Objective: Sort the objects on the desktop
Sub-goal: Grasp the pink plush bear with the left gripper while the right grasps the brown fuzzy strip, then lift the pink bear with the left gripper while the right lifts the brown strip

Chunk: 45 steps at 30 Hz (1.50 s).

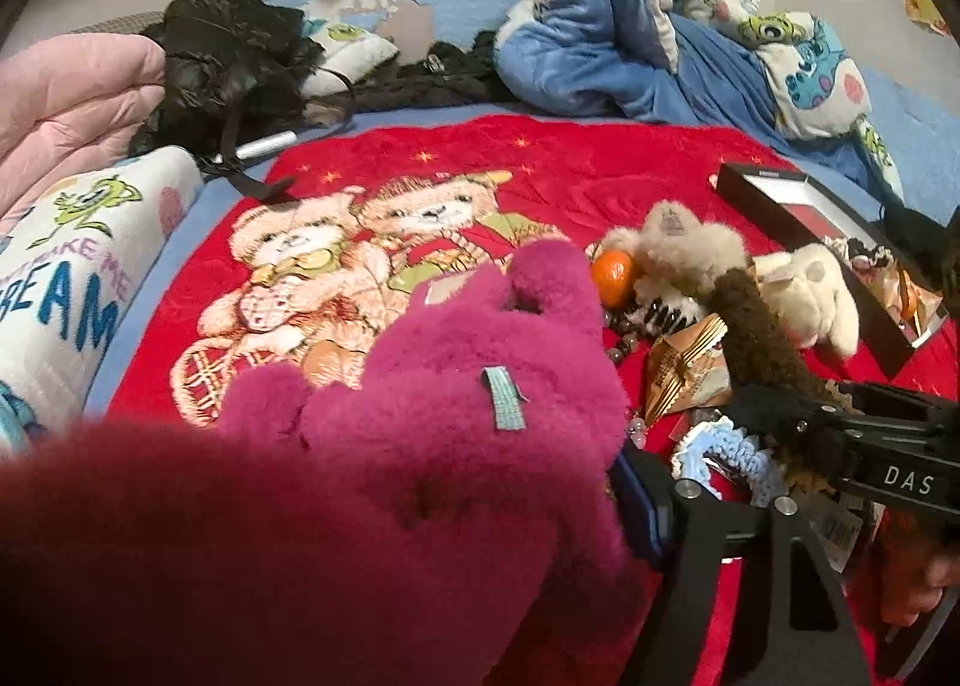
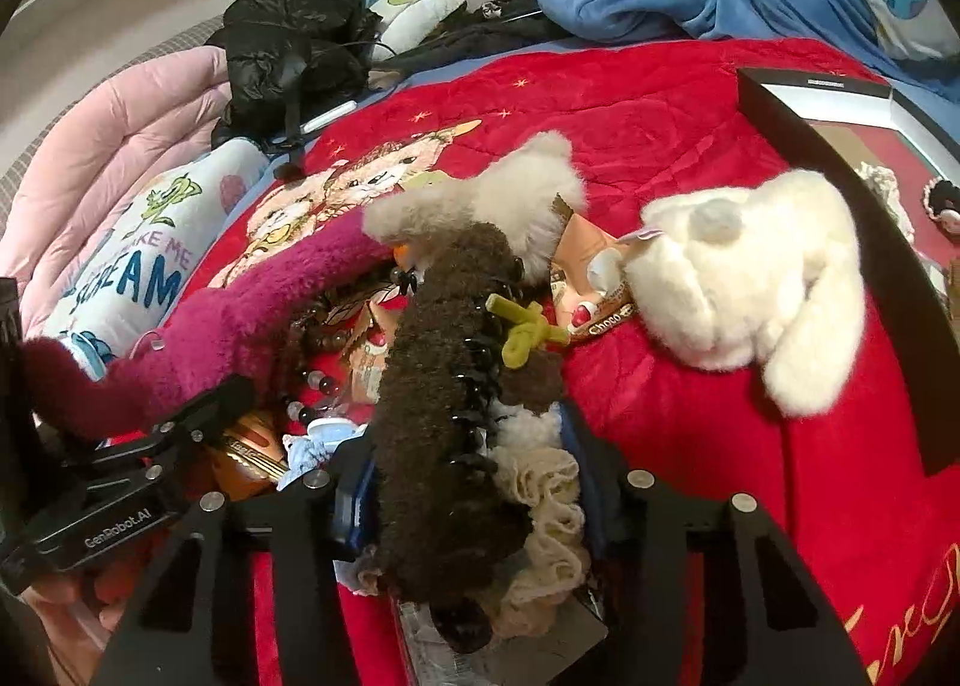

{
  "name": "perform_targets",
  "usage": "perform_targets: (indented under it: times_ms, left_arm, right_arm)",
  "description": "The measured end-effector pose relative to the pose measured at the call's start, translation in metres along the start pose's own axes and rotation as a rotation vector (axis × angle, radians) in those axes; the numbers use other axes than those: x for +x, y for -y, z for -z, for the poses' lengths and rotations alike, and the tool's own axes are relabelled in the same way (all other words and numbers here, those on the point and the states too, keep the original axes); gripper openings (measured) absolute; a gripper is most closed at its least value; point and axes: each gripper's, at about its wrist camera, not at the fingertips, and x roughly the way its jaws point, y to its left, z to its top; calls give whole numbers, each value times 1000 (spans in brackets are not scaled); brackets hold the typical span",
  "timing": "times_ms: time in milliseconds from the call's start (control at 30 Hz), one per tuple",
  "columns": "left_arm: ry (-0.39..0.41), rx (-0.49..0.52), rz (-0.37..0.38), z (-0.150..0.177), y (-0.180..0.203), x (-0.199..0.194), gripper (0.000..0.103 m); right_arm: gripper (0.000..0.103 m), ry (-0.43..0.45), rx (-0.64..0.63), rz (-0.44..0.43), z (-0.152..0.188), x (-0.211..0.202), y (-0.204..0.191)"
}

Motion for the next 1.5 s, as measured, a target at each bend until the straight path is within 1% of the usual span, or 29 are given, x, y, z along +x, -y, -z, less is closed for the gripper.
perform_targets:
  times_ms: [167,267,400,467,567,667,767,833,967,1067,1167,1267,1367,1433,1500]
  left_arm:
    - [48,-39,19,0,-6,-19,75]
    - [72,-41,7,-1,-8,-26,75]
    - [70,-59,34,0,-11,-29,76]
    - [70,-58,25,0,-11,-30,76]
    - [73,-57,31,1,-12,-31,76]
    - [78,-50,29,0,-11,-32,77]
    - [77,-49,24,1,-11,-32,77]
    - [77,-50,24,1,-11,-32,77]
    - [77,-50,24,1,-11,-33,77]
    - [79,-50,23,2,-11,-34,77]
    - [71,-43,22,2,-10,-32,77]
    - [68,-41,16,3,-10,-32,77]
    - [74,-55,22,2,-13,-33,77]
    - [78,-57,20,1,-13,-34,77]
    - [87,-60,14,1,-15,-36,77]
  right_arm:
    - [49,12,15,-5,0,-6,2]
    - [49,28,24,-17,0,-13,4]
    - [49,50,13,-21,2,-19,4]
    - [49,53,-2,-15,3,-20,1]
    - [49,60,0,-39,3,-22,0]
    - [50,86,-1,-65,2,-28,0]
    - [51,118,-15,-53,3,-33,-1]
    - [52,122,-20,-41,3,-33,-2]
    - [52,134,-8,-52,3,-33,2]
    - [52,146,-23,-68,2,-37,1]
    - [52,128,-53,-56,2,-34,-3]
    - [52,97,-61,-70,5,-27,-5]
    - [52,96,-73,-60,6,-25,-8]
    - [44,103,-73,-52,7,-25,-8]
    - [32,104,-73,-50,7,-25,-7]
